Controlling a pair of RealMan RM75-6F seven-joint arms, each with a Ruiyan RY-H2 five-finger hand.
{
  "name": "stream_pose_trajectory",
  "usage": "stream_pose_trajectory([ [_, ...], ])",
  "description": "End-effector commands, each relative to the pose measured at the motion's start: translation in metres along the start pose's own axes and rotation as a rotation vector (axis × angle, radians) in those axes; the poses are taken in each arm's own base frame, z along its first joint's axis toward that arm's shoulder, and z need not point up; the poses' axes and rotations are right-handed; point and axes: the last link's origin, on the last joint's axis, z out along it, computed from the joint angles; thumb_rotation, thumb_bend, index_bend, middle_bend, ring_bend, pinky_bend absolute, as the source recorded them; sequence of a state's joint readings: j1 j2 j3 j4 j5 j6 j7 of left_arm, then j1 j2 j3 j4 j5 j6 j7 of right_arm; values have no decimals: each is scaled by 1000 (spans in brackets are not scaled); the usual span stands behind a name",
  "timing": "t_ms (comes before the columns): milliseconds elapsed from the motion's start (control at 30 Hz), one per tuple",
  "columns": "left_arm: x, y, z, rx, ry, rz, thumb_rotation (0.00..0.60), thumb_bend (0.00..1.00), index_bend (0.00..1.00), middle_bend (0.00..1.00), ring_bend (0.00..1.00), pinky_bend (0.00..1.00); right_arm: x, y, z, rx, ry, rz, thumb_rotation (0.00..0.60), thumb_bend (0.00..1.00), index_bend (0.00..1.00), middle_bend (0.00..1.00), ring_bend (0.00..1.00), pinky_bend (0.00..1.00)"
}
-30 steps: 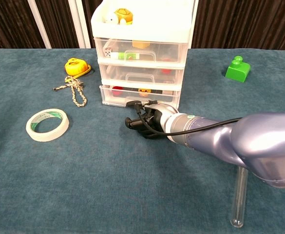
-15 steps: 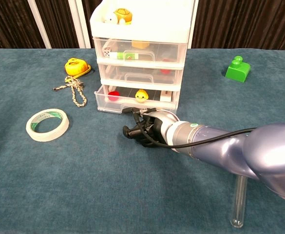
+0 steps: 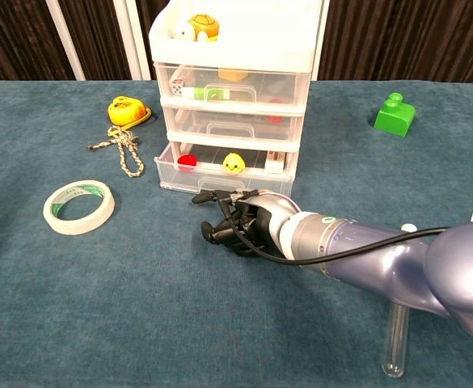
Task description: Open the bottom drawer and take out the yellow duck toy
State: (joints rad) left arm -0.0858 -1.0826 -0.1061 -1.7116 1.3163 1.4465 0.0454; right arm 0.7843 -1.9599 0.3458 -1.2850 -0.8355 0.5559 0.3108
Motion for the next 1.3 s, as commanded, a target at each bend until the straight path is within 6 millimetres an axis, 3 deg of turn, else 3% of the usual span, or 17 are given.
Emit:
stream_pose_trajectory([
  [33, 0, 0, 0, 1, 0, 1, 600, 581, 44, 0, 0, 0, -1, 2, -1, -5, -7, -3, 600, 663, 148, 997, 995, 1000],
  [267, -1, -1, 0, 4, -2, 3, 600, 581, 43, 0, 0, 0, 4, -3, -13, 40, 14, -14, 600, 662, 148, 997, 995, 1000],
  [633, 0, 0, 0, 5, -2, 5, 600, 581, 44, 0, 0, 0, 27, -32, -45, 173, 97, -88, 600, 662, 148, 997, 995, 1000],
  [1000, 0, 0, 0, 5, -3, 4, 600, 581, 44, 0, 0, 0, 40, -43, -43, 168, 187, -169, 600, 663, 137, 999, 997, 1000],
  [1300, 0, 0, 0, 7, -5, 3, 600, 581, 44, 0, 0, 0, 42, -39, -33, 113, 230, -254, 600, 662, 137, 1000, 1000, 1000],
])
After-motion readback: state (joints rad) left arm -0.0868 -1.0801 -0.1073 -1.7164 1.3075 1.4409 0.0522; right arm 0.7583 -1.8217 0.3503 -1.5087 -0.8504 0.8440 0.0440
